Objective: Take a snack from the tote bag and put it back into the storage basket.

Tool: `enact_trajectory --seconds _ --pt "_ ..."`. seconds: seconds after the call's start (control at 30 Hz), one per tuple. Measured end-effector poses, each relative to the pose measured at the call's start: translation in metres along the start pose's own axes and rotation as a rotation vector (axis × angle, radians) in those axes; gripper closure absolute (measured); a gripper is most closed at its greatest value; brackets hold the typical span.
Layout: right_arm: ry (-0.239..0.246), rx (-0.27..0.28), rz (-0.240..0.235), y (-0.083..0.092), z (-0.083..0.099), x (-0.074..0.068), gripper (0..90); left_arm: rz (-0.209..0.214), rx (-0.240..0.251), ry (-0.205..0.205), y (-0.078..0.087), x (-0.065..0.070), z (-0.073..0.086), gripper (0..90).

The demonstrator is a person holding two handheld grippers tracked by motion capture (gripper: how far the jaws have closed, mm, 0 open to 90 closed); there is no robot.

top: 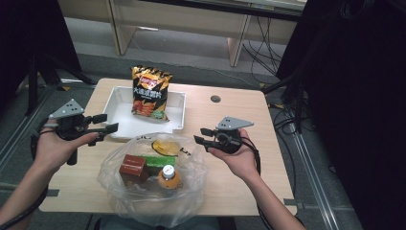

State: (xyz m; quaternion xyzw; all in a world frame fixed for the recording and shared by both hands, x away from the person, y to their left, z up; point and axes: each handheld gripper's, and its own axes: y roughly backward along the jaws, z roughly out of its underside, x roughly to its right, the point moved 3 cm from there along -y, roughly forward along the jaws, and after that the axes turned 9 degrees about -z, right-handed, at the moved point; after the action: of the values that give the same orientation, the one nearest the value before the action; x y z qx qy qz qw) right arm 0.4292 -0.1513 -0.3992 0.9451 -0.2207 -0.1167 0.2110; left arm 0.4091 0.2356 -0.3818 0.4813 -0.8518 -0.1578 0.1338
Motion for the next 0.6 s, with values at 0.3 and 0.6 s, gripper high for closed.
enact_trajectory --seconds 0.3,0.6 --pt "-0.012 -0.017 0.009 0.003 0.004 0.001 59.8 0.066 -0.008 0.004 -0.004 0.018 -0.005 37.3" --pt "-0.031 -0.027 0.007 0.004 0.007 0.003 59.6 0.131 -0.019 -0.034 -0.01 0.039 -0.015 39.6"
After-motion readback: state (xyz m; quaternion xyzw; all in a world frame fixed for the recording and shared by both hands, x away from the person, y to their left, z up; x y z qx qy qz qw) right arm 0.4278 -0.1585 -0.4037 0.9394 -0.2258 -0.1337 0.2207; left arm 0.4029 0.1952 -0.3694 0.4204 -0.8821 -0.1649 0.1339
